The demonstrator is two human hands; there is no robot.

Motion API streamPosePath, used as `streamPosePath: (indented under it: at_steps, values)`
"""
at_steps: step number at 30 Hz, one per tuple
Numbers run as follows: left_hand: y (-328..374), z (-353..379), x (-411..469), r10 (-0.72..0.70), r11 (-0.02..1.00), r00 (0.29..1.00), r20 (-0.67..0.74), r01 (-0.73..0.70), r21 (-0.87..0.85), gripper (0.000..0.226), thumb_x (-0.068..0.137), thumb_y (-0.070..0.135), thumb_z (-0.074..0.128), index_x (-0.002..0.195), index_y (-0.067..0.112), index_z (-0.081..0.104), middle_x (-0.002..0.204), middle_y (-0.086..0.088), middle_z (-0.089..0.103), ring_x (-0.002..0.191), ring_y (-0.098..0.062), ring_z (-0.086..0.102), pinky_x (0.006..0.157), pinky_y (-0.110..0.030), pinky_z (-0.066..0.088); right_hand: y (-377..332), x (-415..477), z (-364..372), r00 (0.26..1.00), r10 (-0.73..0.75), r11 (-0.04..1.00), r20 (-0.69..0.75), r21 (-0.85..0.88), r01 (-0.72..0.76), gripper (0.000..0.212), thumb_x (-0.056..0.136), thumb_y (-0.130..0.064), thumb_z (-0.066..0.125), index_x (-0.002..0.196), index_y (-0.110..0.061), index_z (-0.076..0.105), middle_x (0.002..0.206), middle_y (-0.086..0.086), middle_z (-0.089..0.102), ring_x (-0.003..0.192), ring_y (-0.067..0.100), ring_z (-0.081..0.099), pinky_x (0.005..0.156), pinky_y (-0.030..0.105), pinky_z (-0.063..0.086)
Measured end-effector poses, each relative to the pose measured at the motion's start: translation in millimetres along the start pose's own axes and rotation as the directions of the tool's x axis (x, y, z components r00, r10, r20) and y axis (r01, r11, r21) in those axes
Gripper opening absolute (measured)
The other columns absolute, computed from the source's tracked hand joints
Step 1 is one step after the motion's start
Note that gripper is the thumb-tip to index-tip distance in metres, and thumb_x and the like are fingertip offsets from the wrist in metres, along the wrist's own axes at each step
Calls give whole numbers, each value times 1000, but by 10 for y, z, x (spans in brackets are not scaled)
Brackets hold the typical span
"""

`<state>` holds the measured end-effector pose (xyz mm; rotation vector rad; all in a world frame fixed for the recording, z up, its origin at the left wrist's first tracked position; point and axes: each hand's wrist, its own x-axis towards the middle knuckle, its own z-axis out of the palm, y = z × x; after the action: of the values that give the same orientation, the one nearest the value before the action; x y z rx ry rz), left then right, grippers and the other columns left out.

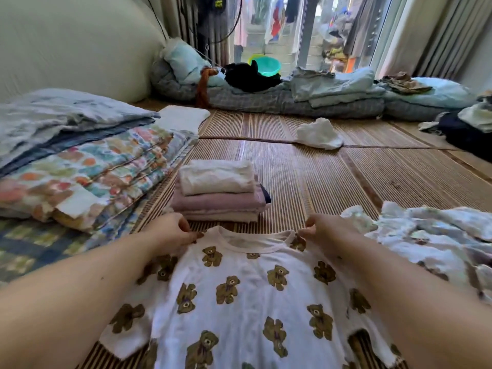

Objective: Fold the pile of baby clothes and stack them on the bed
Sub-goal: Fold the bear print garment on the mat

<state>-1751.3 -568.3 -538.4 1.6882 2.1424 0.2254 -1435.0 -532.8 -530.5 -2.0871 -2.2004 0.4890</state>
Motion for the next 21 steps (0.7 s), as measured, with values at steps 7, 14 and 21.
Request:
streamPosePath:
  at_steps: [7,14,21]
  values:
    - [-236,-365,-315,-192,981,862,469,180,70,36,77,20,76,107,20,57,110,-4,57,97,-20,61,74,-35,56,282,-610,-422,998,-7,999,69,-35,9,50,72,-40,79,116,-26,62,119,-2,58,104,18,54,79,26,42]
    - [-302,-428,-685,-338,824,901,272,144,548,25,79,31,65,97,14,65,85,2,63,71,-10,61,52,-18,46,426,-1066,-456,969,190,938,156,-322,-132,22,76,-27,73,71,-18,54,71,-2,56,63,11,52,48,21,37]
    - [-250,-601,-766,-269,896,940,209,324,-304,14,86,12,59,89,1,67,75,-16,62,54,-22,56,47,-26,46,289,-997,-670,958,248,850,147,441,-288,13,88,-7,64,96,3,62,71,14,59,45,19,55,38,23,45]
